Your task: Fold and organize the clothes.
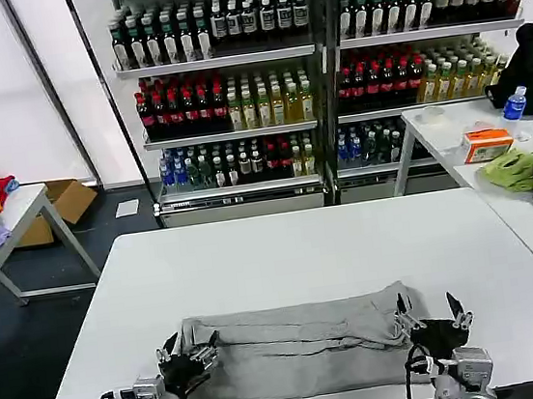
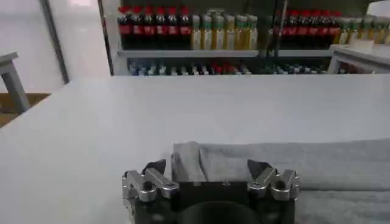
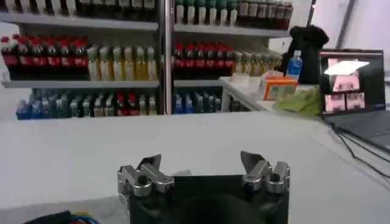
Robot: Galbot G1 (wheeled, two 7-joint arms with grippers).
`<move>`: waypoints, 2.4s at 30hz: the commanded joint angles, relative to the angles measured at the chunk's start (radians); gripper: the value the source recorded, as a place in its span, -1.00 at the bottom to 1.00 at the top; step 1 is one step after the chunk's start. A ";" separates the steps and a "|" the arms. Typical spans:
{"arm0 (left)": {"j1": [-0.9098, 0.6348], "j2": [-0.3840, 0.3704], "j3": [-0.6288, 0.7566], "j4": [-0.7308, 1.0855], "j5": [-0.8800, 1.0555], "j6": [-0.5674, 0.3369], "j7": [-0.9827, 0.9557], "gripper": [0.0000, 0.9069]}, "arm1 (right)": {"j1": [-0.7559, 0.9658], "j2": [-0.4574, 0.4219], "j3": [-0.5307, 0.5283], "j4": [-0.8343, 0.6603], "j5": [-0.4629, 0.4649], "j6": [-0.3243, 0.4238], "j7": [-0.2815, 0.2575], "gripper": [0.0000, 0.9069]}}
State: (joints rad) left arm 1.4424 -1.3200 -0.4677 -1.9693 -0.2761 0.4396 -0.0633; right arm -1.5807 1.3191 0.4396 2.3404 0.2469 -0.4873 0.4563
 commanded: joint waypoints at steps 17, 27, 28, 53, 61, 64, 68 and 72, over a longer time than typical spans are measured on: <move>0.029 -0.021 -0.025 0.034 -0.046 -0.028 0.035 -0.98 | 0.042 -0.021 0.027 0.040 0.038 0.008 0.011 1.00; 0.005 0.021 -0.138 0.019 -0.055 -0.063 0.035 -1.00 | 0.064 -0.018 0.033 0.041 0.048 -0.002 0.014 1.00; -0.002 0.037 -0.183 0.016 -0.064 -0.063 0.034 -1.00 | 0.067 -0.017 0.032 0.040 0.049 -0.003 0.014 1.00; 0.019 0.339 -0.405 0.003 -0.049 -0.017 0.061 -1.00 | 0.072 -0.007 0.019 0.039 0.060 0.002 0.016 1.00; -0.030 0.145 -0.060 -0.096 -0.004 0.044 0.026 -1.00 | 0.020 -0.004 0.063 0.073 0.059 0.006 0.015 1.00; -0.065 0.088 0.035 -0.090 0.012 0.070 0.009 -1.00 | 0.003 0.002 0.080 0.087 0.057 0.005 0.015 1.00; -0.112 0.051 0.128 -0.069 0.010 0.101 -0.015 -1.00 | -0.020 0.025 0.090 0.098 0.045 0.011 0.015 1.00; -0.141 0.041 0.181 -0.064 0.005 0.110 -0.020 -1.00 | -0.050 0.050 0.091 0.100 0.024 0.028 0.012 1.00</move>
State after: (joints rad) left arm 1.3804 -1.1612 -0.5760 -2.0063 -0.2951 0.4987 -0.0564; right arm -1.5803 1.3410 0.5118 2.4254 0.2878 -0.4718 0.4702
